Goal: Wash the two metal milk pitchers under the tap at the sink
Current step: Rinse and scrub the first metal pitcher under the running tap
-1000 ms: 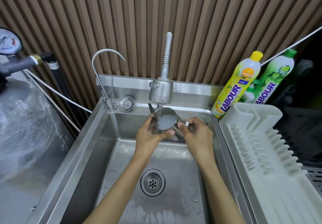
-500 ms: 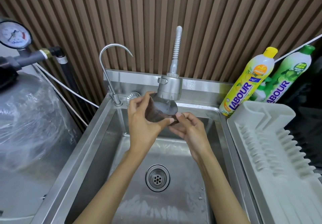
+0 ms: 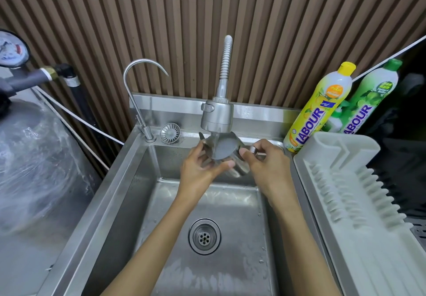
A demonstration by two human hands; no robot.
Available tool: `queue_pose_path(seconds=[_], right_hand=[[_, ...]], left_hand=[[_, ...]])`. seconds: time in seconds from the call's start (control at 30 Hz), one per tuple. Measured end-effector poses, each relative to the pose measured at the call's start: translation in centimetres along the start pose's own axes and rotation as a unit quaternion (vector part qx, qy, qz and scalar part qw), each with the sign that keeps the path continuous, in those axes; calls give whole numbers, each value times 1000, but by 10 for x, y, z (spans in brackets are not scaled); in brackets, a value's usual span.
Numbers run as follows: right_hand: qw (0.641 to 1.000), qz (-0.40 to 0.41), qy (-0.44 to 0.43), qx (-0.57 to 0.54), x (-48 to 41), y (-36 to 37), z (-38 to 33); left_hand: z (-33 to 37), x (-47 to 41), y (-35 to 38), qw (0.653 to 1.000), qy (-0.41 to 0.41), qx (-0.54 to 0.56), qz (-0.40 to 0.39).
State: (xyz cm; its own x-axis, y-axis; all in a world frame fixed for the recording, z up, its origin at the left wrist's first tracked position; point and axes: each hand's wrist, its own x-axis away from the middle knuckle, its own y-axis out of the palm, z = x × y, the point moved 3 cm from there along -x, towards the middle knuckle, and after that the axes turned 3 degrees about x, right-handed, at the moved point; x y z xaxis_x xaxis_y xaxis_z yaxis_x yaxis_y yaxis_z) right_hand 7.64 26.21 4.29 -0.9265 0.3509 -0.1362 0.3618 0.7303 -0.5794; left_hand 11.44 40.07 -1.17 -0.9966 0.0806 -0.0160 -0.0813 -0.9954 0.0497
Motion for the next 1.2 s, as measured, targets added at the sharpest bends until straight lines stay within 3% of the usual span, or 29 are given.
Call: queue_pose_path(seconds=[0.13,0.27,0.37,0.5,0.67,0.83,1.0,1.07,1.2], right_hand=[[981,-28,41,-186,-6,12,14],[896,-111,81,-421,-8,34,20],[865,-141,99,-471,-2,47,20],[885,-145,122,-426,5,52,19],[934,-101,139,-312,9,39,20],[983,-52,99,-143,2,14,17],[1000,-2,19,20,0,0,8],[1000,9,0,6,0,-1,8],[981,-23,25,-190,-1,13,17]], left_hand=[[8,-10,0,996,73,-4,52],[30,-4,-8,976,172,-106,86],[43,3,-14,957,213,-171,98],[46,11,-24,935,192,-256,151],[36,17,-25,944,84,-284,147],[17,18,-21,980,3,-181,83],[-2,18,-5,998,-58,30,10],[-7,12,0,995,-56,79,5],[0,3,6,992,14,115,41]])
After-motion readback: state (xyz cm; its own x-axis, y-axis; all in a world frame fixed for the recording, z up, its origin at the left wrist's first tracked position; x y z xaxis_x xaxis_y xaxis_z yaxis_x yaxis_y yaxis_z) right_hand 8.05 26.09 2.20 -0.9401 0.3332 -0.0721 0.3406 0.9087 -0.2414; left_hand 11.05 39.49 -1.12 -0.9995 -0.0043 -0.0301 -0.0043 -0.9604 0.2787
